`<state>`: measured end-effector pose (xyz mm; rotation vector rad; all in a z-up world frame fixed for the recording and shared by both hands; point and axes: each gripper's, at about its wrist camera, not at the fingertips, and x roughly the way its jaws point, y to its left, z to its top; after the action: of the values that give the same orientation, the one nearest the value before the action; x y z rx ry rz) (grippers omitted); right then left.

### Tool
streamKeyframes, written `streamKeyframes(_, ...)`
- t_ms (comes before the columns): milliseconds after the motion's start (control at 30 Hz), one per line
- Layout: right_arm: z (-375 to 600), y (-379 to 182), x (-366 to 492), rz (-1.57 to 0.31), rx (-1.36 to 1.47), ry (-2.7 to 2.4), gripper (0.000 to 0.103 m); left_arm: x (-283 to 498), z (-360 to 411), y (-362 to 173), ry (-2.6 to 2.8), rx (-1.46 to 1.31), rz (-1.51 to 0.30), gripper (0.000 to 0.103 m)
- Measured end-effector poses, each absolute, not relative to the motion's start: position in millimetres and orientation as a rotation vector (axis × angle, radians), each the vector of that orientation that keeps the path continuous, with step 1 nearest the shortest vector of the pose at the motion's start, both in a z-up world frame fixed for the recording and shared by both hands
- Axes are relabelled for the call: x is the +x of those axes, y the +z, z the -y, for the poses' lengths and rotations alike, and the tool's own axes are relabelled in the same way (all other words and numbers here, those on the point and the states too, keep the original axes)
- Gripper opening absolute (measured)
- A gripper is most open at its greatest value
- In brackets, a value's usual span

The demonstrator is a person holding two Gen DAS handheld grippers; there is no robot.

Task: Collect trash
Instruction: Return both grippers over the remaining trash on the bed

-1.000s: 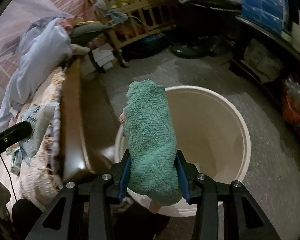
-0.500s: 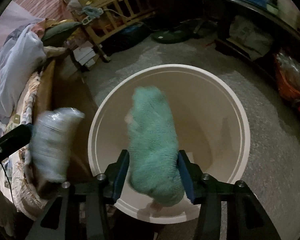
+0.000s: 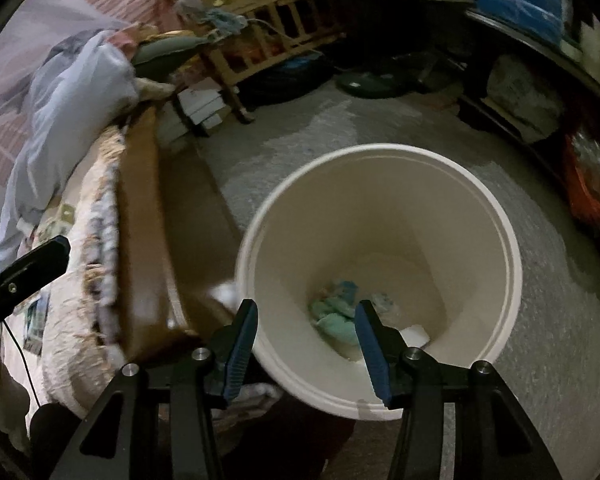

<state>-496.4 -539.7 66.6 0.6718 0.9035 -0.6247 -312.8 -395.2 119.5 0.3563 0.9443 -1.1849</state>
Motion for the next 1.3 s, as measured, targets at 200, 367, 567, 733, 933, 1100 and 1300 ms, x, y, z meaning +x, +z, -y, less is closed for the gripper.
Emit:
streamKeyframes(200,512,88,-473,-0.888,0.617,-0.576,0.049,-302,358,130,-1.096,0.347,-0.884,0.047)
streamKeyframes(367,488,103,-457,-0.878,0.573,-0.532,0.052,-294,327,136,-1.041,0.332,-0.855,0.047)
streamKeyframes(567,463,119,-440,-0.866,0.527,-0.485,0.055,-285,289,148,-0.972,0.311,-0.805,0.047)
streamKeyframes(733,441,136,-426,-0.847,0.483,-0.443,0.056,-276,259,157,-0.915,0.284,-0.771,0.047)
streamKeyframes(933,410,155,-402,-0.824,0.426,-0.382,0.061,-269,221,165,-0.838,0.276,-0.72,0.047)
streamKeyframes(1100,384,163,-383,-0.819,0.387,-0.324,0.061,-263,193,168,-0.784,0.258,-0.704,0.047)
streamKeyframes(1300,353,170,-360,-0.821,0.333,-0.263,0.062,-251,158,168,-0.717,0.219,-0.708,0.047)
